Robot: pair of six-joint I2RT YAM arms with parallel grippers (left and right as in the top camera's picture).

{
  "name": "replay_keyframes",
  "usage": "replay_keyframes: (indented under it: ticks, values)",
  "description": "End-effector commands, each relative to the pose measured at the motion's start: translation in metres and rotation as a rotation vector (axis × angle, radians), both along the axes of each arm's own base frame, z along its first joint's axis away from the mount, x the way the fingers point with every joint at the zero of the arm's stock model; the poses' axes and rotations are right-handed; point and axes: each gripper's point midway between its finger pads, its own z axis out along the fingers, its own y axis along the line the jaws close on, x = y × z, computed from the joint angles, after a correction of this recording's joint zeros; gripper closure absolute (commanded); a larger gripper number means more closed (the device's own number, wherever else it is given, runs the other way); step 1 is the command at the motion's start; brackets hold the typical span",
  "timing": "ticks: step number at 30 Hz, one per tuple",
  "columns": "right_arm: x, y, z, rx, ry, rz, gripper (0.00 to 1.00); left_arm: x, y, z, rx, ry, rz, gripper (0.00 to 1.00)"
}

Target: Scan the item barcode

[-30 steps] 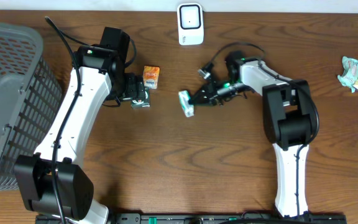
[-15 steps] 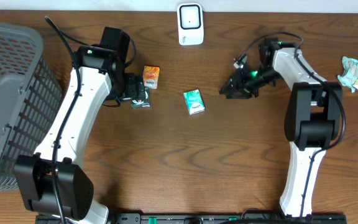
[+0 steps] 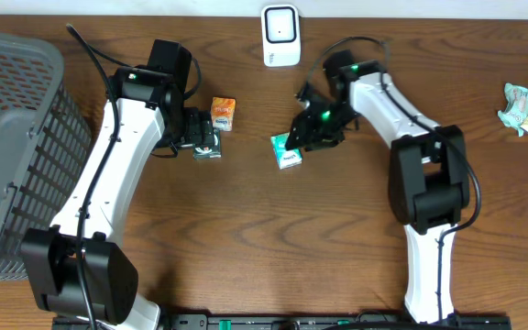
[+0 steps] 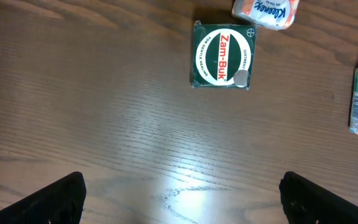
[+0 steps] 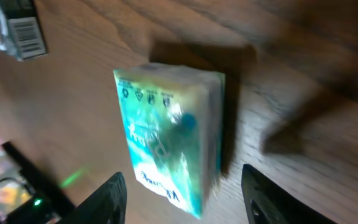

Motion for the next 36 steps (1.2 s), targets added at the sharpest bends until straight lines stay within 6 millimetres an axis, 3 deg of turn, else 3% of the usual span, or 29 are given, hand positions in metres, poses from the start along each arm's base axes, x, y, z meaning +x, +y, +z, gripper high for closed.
replay_keyframes:
  ticks: [1,8,11,15,16,18,19,24,29,33,34,36]
  values:
    - [0.010,-0.003,-0.002,-0.076,-0.030,-0.060,0.44,0.003,0.003,0.005,0.008,-0.014,0.001,0.02]
    - [0.007,0.007,-0.011,-0.076,-0.026,-0.077,0.41,0.003,0.003,0.005,0.008,-0.014,0.001,0.02]
    - [0.001,0.007,-0.020,-0.078,-0.021,-0.065,0.34,0.003,0.003,0.005,0.008,-0.014,0.001,0.02]
    - [-0.009,0.009,-0.035,-0.076,-0.012,-0.049,0.37,0.003,0.003,0.005,0.008,-0.014,0.001,0.02]
    - [-0.012,0.010,-0.038,-0.073,-0.001,-0.052,0.44,0.003,0.003,0.005,0.008,-0.014,0.001,0.03]
    - [-0.015,0.009,-0.039,-0.079,0.014,-0.062,0.81,0.003,0.003,0.005,0.008,-0.014,0.001,0.02]
    - [-0.015,0.009,-0.038,-0.078,0.017,-0.064,0.92,0.003,0.003,0.005,0.008,-0.014,0.001,0.02]
    - [-0.009,0.012,-0.026,-0.023,0.019,-0.075,0.99,0.003,0.003,0.005,0.008,-0.014,0.001,0.02]
    - [0.003,0.012,0.006,0.093,0.005,-0.040,0.99,0.003,0.003,0.005,0.008,-0.014,0.001,0.02]
    - [0.019,0.017,0.068,0.410,-0.084,0.047,0.99,0.003,0.003,0.005,0.008,-0.014,0.001,0.02]
    - [0.026,0.016,0.094,0.561,-0.135,0.066,0.99,0.003,0.003,0.005,0.008,-0.014,0.001,0.02]
    - [0.032,0.011,0.116,0.692,-0.178,0.065,0.99,0.003,0.003,0.005,0.008,-0.014,0.001,0.02]
